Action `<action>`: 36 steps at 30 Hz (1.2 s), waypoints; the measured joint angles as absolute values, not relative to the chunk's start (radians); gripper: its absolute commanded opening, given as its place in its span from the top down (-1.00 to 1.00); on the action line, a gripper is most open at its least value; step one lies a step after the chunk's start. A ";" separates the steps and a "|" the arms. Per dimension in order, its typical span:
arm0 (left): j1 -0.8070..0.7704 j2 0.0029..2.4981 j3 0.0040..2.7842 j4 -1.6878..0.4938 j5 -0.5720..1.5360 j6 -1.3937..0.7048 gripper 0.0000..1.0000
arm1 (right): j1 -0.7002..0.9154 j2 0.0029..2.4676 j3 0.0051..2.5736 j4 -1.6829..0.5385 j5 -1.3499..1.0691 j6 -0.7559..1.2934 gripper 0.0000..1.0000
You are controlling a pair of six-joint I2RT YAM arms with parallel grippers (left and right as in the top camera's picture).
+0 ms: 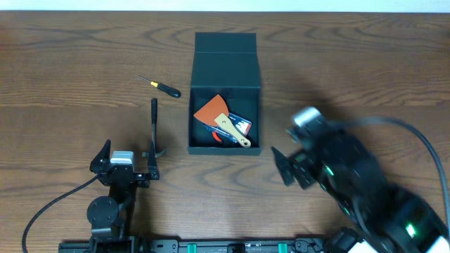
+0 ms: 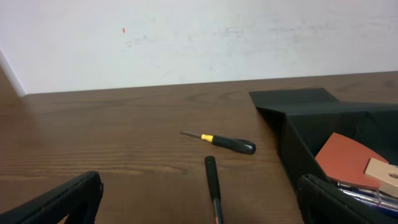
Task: Pack container
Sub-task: 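Open the right gripper and withdraw it to the right, then move the left gripper forward toward the yellow-black screwdriver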
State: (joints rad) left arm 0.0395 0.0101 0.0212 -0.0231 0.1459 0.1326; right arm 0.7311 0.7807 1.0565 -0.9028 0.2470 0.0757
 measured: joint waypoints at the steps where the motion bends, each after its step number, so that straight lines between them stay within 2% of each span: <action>1: 0.039 0.010 0.022 -0.023 0.146 0.133 -0.97 | 0.731 0.729 1.014 -0.881 0.256 0.084 -0.99; 6: 0.039 0.010 0.022 -0.023 0.146 0.133 -0.97 | 0.731 0.492 0.846 -0.851 0.287 0.110 -0.98; 10: 0.039 0.010 0.022 -0.023 0.146 0.133 -0.97 | 0.731 0.412 0.782 -0.850 0.289 0.119 -0.98; 36: 0.039 0.010 0.021 -0.023 0.146 0.133 -0.97 | 0.731 0.401 0.770 -0.873 0.289 0.123 -0.99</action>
